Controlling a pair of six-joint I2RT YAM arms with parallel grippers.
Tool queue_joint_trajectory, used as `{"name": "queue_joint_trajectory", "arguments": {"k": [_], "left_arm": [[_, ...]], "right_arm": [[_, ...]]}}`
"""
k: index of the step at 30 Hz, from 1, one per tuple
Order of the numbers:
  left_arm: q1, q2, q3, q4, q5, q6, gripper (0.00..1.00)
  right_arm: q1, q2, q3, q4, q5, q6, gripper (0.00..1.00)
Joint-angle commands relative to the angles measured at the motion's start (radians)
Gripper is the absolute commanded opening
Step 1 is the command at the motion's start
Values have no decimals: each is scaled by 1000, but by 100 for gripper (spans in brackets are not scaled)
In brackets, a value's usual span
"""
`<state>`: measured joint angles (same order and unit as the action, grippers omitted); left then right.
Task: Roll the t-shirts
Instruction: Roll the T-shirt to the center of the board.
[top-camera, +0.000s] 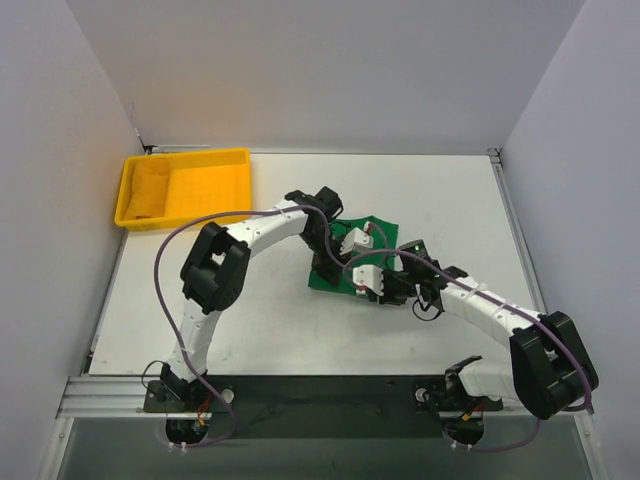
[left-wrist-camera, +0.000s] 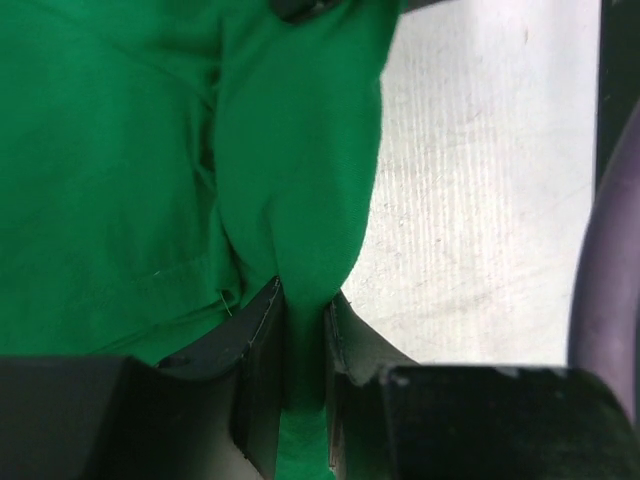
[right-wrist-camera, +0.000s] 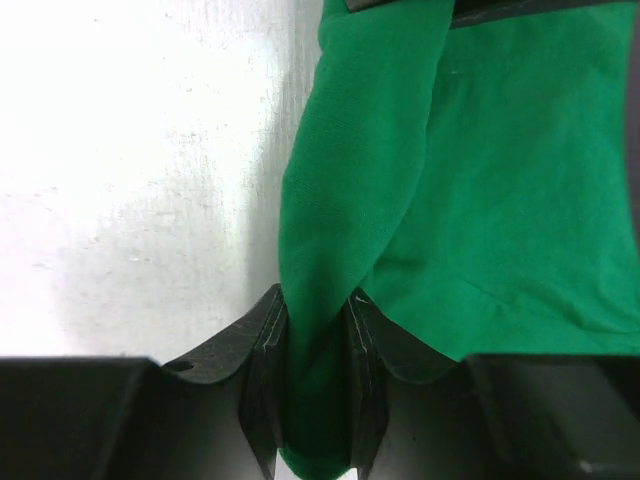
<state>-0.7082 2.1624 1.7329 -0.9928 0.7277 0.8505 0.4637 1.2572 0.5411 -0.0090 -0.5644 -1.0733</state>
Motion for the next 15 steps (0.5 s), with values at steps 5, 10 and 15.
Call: {"name": "queue_joint_trajectory", "arguments": {"k": [5, 10, 15], "left_arm": [[21, 47, 102, -12, 148, -255, 7], [36, 92, 134, -30, 226, -288, 8], [47, 200, 287, -291, 305, -110, 7]], "right_arm": [[-94, 57, 100, -264, -172, 220, 8], [-203, 163, 169, -347, -259, 260, 8], [-258, 295, 255, -456, -313, 224, 8]]}}
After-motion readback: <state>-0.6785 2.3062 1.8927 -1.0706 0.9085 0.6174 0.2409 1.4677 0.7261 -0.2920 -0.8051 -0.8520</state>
